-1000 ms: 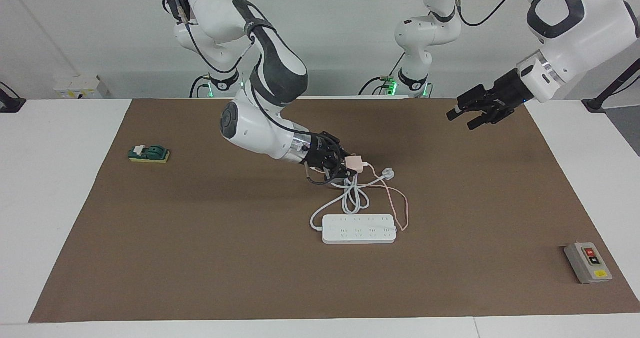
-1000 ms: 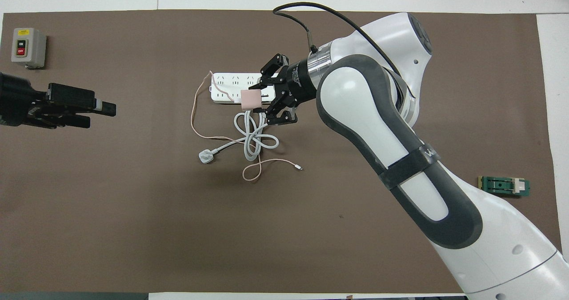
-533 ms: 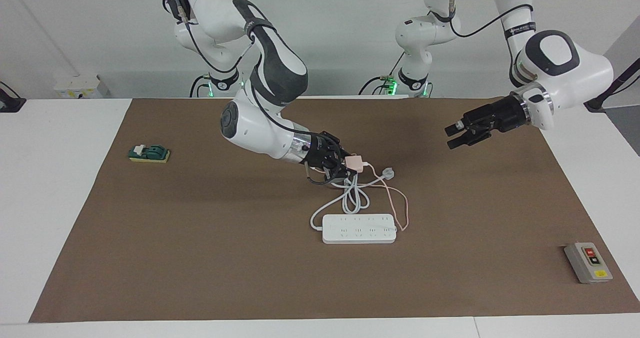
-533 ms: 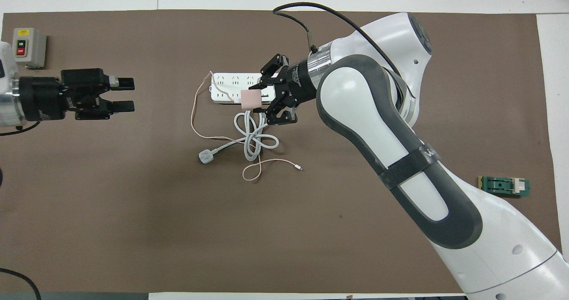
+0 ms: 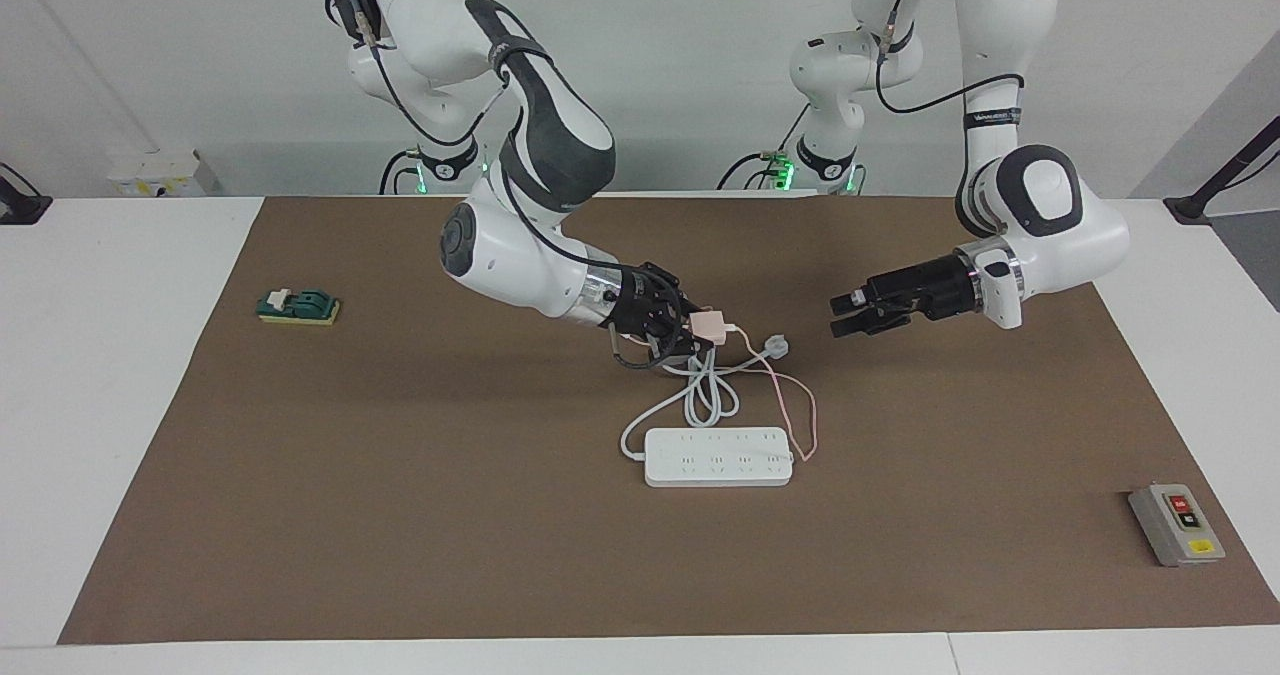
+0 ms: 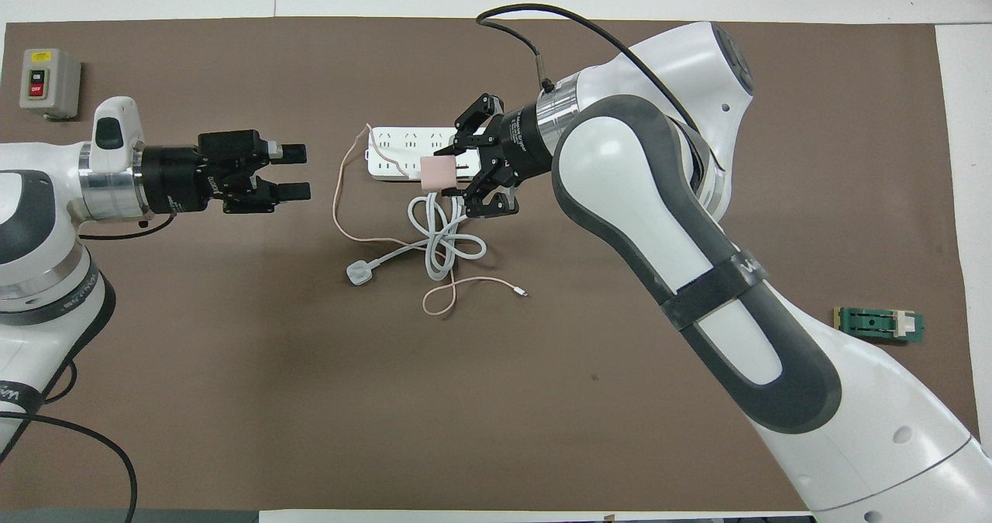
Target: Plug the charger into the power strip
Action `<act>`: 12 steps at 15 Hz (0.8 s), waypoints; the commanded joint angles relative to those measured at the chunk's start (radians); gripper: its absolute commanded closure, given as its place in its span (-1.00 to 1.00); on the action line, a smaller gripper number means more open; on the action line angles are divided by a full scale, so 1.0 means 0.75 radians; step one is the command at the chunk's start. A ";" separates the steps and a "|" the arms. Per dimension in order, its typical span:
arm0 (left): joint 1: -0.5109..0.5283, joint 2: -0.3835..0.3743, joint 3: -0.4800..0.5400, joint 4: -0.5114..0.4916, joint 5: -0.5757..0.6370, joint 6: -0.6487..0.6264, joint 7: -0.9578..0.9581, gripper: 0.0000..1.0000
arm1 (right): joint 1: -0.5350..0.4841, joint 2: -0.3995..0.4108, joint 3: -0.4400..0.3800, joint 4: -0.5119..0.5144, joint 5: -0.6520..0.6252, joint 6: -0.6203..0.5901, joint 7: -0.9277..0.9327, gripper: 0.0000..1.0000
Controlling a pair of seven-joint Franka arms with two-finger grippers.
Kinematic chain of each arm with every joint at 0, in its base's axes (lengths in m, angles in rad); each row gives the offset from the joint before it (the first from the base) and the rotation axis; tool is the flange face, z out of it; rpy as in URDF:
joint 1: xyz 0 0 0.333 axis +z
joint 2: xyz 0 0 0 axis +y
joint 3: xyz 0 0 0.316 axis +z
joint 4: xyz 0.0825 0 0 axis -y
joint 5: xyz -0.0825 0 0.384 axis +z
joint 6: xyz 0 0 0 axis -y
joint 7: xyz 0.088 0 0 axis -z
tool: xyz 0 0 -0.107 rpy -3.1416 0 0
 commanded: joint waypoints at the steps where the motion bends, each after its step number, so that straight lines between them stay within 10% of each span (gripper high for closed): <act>1: -0.049 -0.014 0.010 -0.064 -0.103 0.006 0.145 -1.00 | -0.007 -0.007 0.002 -0.014 0.033 0.008 0.015 1.00; 12: -0.245 0.021 0.014 -0.053 -0.249 0.073 0.395 -1.00 | -0.007 -0.007 0.002 -0.014 0.033 0.008 0.017 1.00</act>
